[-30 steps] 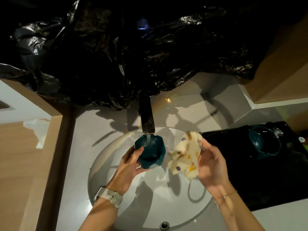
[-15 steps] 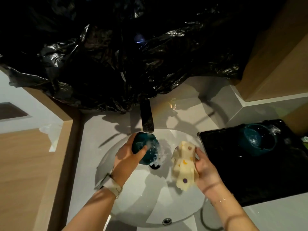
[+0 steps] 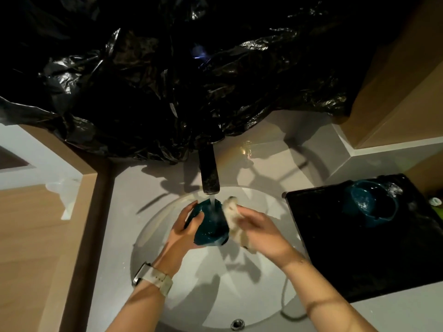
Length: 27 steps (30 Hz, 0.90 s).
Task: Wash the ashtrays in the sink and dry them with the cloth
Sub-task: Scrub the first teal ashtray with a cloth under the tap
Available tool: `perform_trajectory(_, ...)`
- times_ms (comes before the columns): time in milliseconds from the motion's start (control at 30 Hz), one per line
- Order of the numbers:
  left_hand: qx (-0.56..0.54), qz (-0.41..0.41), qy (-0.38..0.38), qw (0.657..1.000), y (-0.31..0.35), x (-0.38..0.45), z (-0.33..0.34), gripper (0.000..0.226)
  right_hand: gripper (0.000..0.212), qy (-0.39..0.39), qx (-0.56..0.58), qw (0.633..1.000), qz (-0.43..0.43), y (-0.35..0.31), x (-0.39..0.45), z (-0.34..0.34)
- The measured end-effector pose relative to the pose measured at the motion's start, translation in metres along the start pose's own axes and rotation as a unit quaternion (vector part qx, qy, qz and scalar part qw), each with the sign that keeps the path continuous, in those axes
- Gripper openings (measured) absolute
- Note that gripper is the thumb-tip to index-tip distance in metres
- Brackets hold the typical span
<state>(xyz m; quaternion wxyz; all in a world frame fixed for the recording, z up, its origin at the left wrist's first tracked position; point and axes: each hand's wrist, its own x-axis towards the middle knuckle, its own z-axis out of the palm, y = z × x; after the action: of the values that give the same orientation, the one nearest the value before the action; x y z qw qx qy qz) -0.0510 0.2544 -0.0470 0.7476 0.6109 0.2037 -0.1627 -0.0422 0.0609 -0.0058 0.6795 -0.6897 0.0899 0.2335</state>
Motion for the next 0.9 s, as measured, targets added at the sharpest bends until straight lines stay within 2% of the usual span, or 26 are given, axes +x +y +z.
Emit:
perform_trajectory(100,-0.03,-0.021,0.018,0.999,-0.005,0.008,0.004,0.035,0.044,-0.029,-0.237,0.969,-0.06,0.0,0.019,0.02)
perform_trajectory(167,-0.022,-0.029,0.047,0.998,-0.01,0.017,0.003,0.029,0.038,0.006,-0.307,0.948,-0.085,0.001,0.033,0.029)
perform_trajectory(233,0.008,-0.033,0.063,0.997,-0.012,0.029,0.0,0.027,0.023,0.037,-0.334,0.934,-0.121,0.004,0.043,0.034)
perform_trajectory(267,0.024,-0.033,0.063,0.997,-0.011,0.033,-0.002,0.027,0.021,0.033,-0.328,0.938,-0.106,0.007,0.047,0.038)
perform_trajectory(400,0.038,-0.026,0.032,0.998,-0.011,0.047,-0.002,0.021,0.023,-0.067,-0.328,0.938,-0.088,0.002,0.058,0.044)
perform_trajectory(467,0.03,-0.033,0.051,0.998,-0.013,0.05,-0.003,0.021,0.025,-0.11,-0.325,0.936,-0.082,-0.002,0.063,0.035)
perform_trajectory(500,0.041,-0.032,0.054,0.997,-0.016,0.053,-0.005,0.022,0.023,-0.118,-0.384,0.91,-0.102,-0.004,0.067,0.031)
perform_trajectory(533,0.058,-0.03,0.047,0.997,-0.018,0.053,-0.006,0.023,0.02,-0.111,-0.428,0.891,-0.104,-0.002,0.07,0.026)
perform_trajectory(567,0.07,-0.028,0.04,0.996,-0.019,0.054,-0.005,0.026,0.018,-0.111,-0.447,0.883,-0.09,-0.001,0.074,0.024)
perform_trajectory(600,0.073,-0.027,0.035,0.996,-0.018,0.052,-0.003,0.029,0.019,-0.089,-0.435,0.894,-0.056,0.002,0.078,0.022)
perform_trajectory(633,0.067,-0.028,0.032,0.997,-0.018,0.05,-0.001,0.031,0.022,-0.084,-0.465,0.879,-0.063,0.004,0.08,0.022)
perform_trajectory(733,0.04,-0.044,0.035,0.998,-0.015,0.047,0.0,0.029,0.032,-0.066,-0.42,0.901,-0.09,0.009,0.071,0.033)
perform_trajectory(800,0.051,-0.04,0.037,0.997,-0.016,0.047,-0.004,0.027,0.037,-0.062,-0.451,0.875,-0.166,0.01,0.066,0.038)
perform_trajectory(833,0.062,-0.039,0.036,0.997,-0.017,0.046,-0.007,0.026,0.039,-0.083,-0.434,0.873,-0.204,0.015,0.065,0.04)
perform_trajectory(867,0.071,-0.039,0.033,0.996,-0.017,0.044,-0.008,0.027,0.04,-0.121,-0.41,0.883,-0.195,0.016,0.064,0.039)
perform_trajectory(900,0.064,-0.042,0.028,0.997,-0.017,0.043,-0.01,0.026,0.038,-0.168,-0.411,0.885,-0.144,0.013,0.062,0.037)
